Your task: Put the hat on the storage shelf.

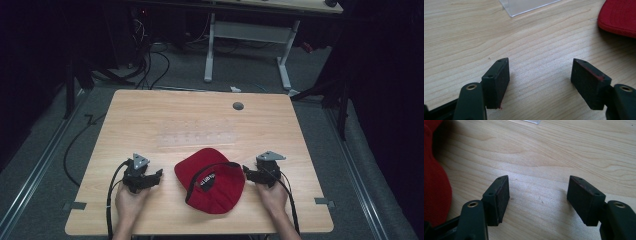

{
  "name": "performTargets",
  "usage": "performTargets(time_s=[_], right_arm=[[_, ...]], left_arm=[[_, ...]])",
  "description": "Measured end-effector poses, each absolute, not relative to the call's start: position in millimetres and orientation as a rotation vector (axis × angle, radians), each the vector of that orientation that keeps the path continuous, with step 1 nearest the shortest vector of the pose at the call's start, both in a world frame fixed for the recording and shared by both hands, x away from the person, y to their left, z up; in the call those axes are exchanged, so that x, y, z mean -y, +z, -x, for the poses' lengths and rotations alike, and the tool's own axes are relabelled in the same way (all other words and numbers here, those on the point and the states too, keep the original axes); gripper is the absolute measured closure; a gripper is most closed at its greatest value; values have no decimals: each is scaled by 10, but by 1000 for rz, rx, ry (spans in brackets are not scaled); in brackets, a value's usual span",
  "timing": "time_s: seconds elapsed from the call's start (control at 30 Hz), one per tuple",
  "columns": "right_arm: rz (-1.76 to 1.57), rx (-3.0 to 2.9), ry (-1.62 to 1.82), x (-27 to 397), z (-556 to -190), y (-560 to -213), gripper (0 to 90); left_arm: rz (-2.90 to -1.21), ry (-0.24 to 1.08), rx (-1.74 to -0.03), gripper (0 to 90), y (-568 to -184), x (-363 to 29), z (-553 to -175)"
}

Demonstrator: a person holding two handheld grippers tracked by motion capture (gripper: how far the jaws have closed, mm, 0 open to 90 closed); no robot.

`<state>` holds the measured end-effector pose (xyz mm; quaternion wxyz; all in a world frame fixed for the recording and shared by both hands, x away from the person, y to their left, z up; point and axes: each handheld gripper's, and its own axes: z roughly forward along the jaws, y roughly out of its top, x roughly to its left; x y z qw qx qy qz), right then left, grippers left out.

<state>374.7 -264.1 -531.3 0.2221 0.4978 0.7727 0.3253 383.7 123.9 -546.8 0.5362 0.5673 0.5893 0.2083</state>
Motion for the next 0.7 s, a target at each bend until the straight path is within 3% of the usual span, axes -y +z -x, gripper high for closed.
performTargets(time_s=[0.7], right_arm=[[-1378, -2134, 899, 2641, -3747, -5312, 347]], left_arm=[[-1347, 495, -1407, 301, -5468, -1236, -3836]])
